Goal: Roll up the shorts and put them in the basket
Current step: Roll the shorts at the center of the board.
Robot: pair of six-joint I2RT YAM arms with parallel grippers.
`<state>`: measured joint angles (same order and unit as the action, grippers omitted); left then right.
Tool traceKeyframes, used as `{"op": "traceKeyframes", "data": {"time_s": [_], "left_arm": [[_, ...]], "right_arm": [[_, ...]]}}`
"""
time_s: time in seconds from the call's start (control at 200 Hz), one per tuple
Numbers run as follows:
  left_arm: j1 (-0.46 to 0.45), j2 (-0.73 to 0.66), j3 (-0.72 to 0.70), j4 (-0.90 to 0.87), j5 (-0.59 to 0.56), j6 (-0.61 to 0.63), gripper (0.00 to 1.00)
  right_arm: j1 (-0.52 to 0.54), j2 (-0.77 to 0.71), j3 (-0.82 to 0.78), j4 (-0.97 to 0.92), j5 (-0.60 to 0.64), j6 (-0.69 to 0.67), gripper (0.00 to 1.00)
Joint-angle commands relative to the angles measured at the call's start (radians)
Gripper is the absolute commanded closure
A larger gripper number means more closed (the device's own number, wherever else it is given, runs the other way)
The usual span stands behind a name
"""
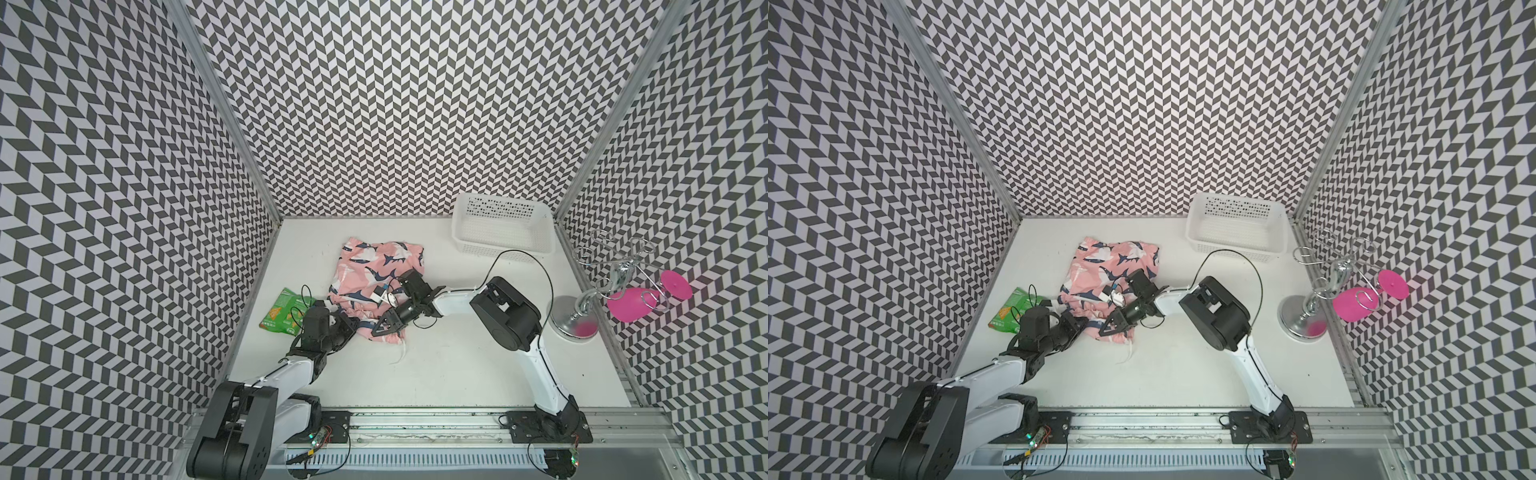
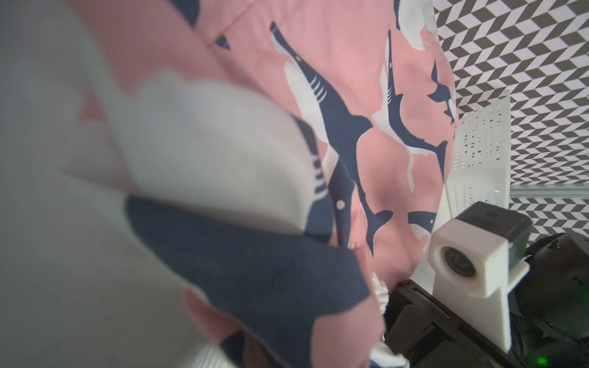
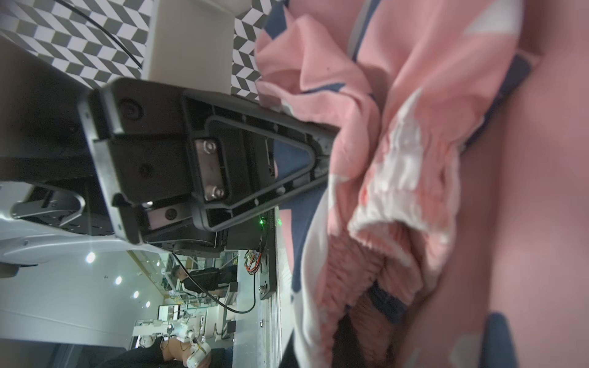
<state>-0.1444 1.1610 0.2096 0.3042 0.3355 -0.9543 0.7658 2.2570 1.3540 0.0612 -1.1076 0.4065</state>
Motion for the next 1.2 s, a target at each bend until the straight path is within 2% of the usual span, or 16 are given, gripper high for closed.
{"op": "traceKeyframes", "data": {"time_s": [0.0, 0.155, 0.29, 0.426, 0.546, 0.681, 0.901, 1.056, 1.082, 1.197], "left_arm": [[0.008, 0.033, 0.076, -0.052, -0.034, 0.063, 1.00], [0.007, 0.131, 0.148, -0.131, 0.010, 0.103, 1.00], [0.008, 0.227, 0.215, -0.214, 0.039, 0.140, 1.00], [0.008, 0.243, 0.246, -0.261, 0.043, 0.152, 1.00], [0.009, 0.226, 0.270, -0.300, 0.045, 0.157, 1.00], [0.011, 0.217, 0.287, -0.328, 0.050, 0.160, 1.00], [0.015, 0.215, 0.311, -0.371, 0.060, 0.188, 1.00], [0.023, 0.214, 0.320, -0.379, 0.074, 0.198, 1.00], [0.025, 0.214, 0.322, -0.383, 0.074, 0.198, 1.00], [0.028, 0.212, 0.327, -0.387, 0.085, 0.203, 1.00]], "right_arm": [[-0.025, -0.121, -0.067, 0.014, 0.054, -0.012, 0.77], [-0.031, -0.279, -0.139, -0.062, 0.211, -0.124, 0.65], [0.009, -0.426, -0.191, -0.147, 0.489, -0.265, 0.58], [0.156, -0.521, -0.225, -0.163, 0.861, -0.433, 0.53], [0.310, -0.587, -0.306, -0.035, 1.111, -0.563, 0.50], [0.408, -0.603, -0.377, 0.130, 1.234, -0.691, 0.46], [0.464, -0.494, -0.378, 0.263, 1.449, -0.889, 0.40], [0.469, -0.423, -0.372, 0.288, 1.499, -0.953, 0.39], [0.470, -0.412, -0.377, 0.296, 1.510, -0.959, 0.35], [0.479, -0.363, -0.372, 0.327, 1.568, -1.004, 0.34]]}}
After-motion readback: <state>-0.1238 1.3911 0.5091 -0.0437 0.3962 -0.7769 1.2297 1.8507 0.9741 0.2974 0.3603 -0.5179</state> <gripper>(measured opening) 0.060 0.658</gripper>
